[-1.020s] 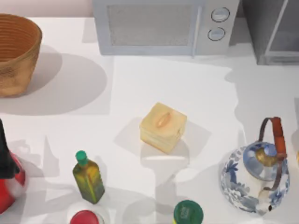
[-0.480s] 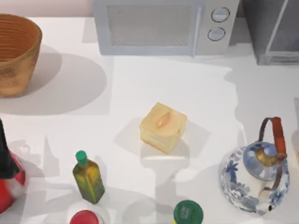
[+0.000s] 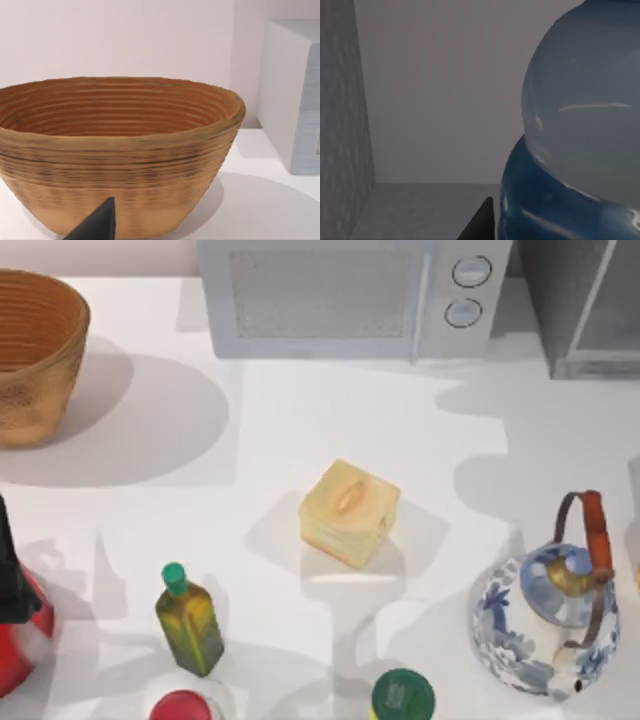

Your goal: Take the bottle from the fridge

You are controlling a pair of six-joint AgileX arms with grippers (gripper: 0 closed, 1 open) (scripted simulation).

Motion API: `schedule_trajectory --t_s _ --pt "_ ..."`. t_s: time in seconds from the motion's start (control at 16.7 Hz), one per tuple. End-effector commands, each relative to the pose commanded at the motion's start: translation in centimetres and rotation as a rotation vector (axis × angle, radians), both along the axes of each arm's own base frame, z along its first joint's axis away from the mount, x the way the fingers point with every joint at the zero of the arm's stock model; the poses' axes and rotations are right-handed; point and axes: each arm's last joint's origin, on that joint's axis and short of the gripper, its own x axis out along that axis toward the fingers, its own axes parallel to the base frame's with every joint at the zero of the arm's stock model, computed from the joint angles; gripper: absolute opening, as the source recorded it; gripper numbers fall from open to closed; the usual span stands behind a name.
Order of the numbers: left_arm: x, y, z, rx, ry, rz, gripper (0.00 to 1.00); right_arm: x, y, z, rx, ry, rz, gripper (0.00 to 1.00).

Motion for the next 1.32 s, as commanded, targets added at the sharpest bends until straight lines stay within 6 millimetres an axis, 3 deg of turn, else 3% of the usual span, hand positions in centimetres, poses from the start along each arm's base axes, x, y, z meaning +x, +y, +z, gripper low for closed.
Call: schedule_trajectory --t_s 0.36,0.48,0.72,0.9,1.32 --pt "0.0 0.0 0.0 0.000 0.000 0.000 1.00 -0.9 -0.2 0.5 -0.002 -0.020 0.001 0.00" --pt "0.0 0.0 0.0 0.000 0.000 0.000 1.00 -2.6 -0.2 0.9 -0.004 -0.028 0.001 0.00" --pt "0.0 0.0 0.0 0.000 0.000 0.000 1.00 -7.4 0.1 -1.0 0.010 0.043 0.000 0.00" --pt "0.0 0.0 0.0 0.000 0.000 0.000 1.00 -9.7 0.2 -0.4 0.004 0.012 0.000 0.00" --pt "0.0 0.0 0.0 0.000 0.000 0.000 1.00 -10.0 0.4 -0.2 0.005 0.010 0.005 0.00"
